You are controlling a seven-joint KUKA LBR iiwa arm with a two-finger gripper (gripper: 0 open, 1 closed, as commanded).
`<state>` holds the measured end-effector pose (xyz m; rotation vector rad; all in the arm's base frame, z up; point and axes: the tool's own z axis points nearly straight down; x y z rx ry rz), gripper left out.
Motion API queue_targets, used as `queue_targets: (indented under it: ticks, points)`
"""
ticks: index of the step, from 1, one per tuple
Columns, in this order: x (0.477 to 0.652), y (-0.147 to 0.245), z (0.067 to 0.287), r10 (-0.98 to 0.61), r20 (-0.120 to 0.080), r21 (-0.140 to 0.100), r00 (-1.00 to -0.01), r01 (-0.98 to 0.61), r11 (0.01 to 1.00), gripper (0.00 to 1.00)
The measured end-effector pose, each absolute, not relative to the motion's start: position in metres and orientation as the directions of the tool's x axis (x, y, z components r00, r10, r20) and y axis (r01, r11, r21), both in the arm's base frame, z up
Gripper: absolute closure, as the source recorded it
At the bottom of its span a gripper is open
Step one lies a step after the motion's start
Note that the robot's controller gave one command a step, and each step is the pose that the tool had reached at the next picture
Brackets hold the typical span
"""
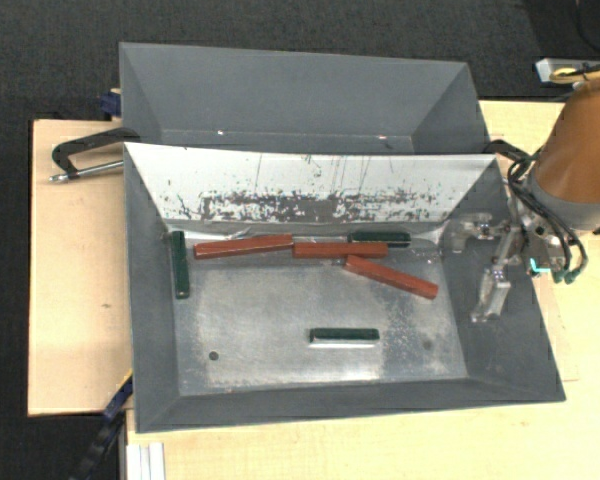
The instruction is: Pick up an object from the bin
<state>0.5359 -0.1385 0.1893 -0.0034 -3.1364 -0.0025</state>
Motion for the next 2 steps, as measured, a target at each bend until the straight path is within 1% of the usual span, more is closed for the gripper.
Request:
queue_targets:
  ticks: [1,2]
  points:
    - [0.538,-0.138,0.193,0.000,-0.002,0.000,-1.000,0.000,1.000,0.00]
    - [0.562,-0.129,0.143,-0.060,-0.008,-0.002,-0.998,-0.060,0.998,0.00]
